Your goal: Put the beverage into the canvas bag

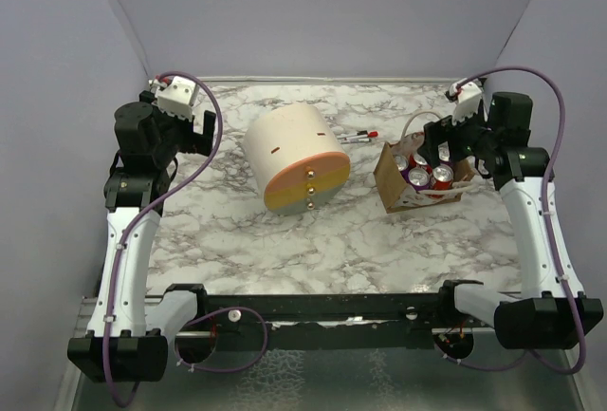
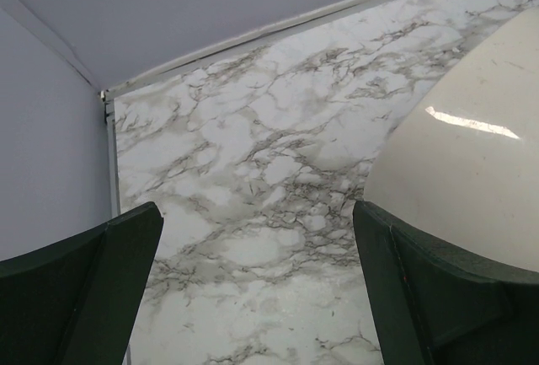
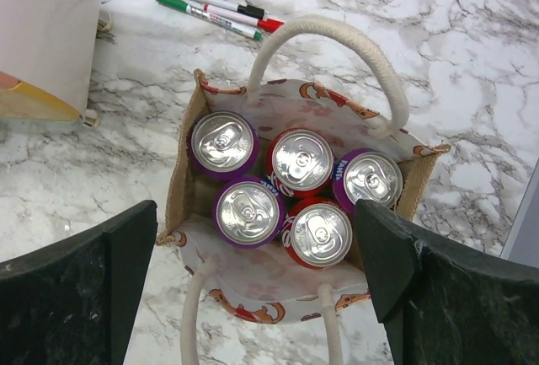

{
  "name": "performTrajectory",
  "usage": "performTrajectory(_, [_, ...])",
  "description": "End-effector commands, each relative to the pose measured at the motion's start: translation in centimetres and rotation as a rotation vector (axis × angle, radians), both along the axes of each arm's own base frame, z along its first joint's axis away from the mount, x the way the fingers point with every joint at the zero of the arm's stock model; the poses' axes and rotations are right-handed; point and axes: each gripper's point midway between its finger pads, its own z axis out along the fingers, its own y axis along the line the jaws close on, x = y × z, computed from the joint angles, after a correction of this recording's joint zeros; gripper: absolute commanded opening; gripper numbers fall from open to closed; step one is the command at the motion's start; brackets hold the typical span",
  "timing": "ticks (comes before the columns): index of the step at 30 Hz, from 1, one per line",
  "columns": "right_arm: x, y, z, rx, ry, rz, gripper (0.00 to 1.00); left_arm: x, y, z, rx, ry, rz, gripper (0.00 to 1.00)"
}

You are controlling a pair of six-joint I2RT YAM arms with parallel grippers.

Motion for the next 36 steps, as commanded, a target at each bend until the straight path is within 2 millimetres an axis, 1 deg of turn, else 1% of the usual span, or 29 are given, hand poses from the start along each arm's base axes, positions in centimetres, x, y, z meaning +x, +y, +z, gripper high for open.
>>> performTrajectory(1, [1.2,-0.3,1.7,0.017,-0.037,-0.042,1.0,-0.4,0.9,0.7,0.057,0.016,0.02,0.99])
performTrajectory(4, [1.8,-0.2,3.2,0.039,-0.059,-0.052,1.0,-0.1,0.7,1.3,0.041,0.015,0.015,0.99])
performTrajectory(8, [2.7,-1.3,5.1,0.071,-0.086,-0.164,1.0,-0.1,-0.1,2.3,-0.019,-0.02,-0.001,0.99])
performTrajectory(11, [2.8,-0.9,5.6,0.098,-0.076,-0.163,1.0,-0.3,-0.7,2.5,-0.041,-0.023,-0.028,0.99])
performTrajectory(13, [2.4,-0.5,5.3,0.11,-0.056,-0.145,1.0,-0.3,-1.0,2.1,-0.05,-0.005,-0.041,0.99])
performTrajectory(16, [1.6,-0.6,3.9,0.081,-0.025,-0.126,1.0,-0.1,-1.0,0.9,-0.053,0.051,-0.044,0.99])
performTrajectory(18, [0.9,-0.9,3.1,0.052,-0.024,-0.125,1.0,0.1,-0.6,0.1,-0.048,0.097,-0.016,0.99])
performTrajectory(20, [0.2,-1.3,2.7,0.033,-0.043,-0.142,1.0,0.3,0.2,0.0,-0.046,0.117,0.032,0.99])
performTrajectory(22, [-0.6,-1.7,3.1,0.017,-0.092,-0.151,1.0,0.3,0.7,0.7,-0.043,0.093,0.066,0.99])
performTrajectory(24, [-1.4,-2.1,4.0,0.0,-0.142,-0.169,1.0,0.2,1.0,1.8,-0.043,0.044,0.084,0.99])
performTrajectory(27, [-2.3,-2.4,5.5,-0.013,-0.184,-0.18,1.0,-0.5,0.7,3.2,-0.058,-0.024,0.068,0.99])
performTrajectory(30, [-2.8,-2.2,6.3,-0.013,-0.211,-0.165,1.0,-1.0,0.3,3.4,-0.08,-0.032,0.056,0.99])
performTrajectory(34, [-3.0,-2.3,6.3,-0.004,-0.238,-0.178,1.0,-1.4,-0.3,2.4,-0.106,-0.032,0.03,0.99])
performTrajectory(36, [-3.1,-2.2,6.4,0.009,-0.243,-0.182,1.0,-1.3,-0.8,1.8,-0.13,-0.032,0.006,0.99])
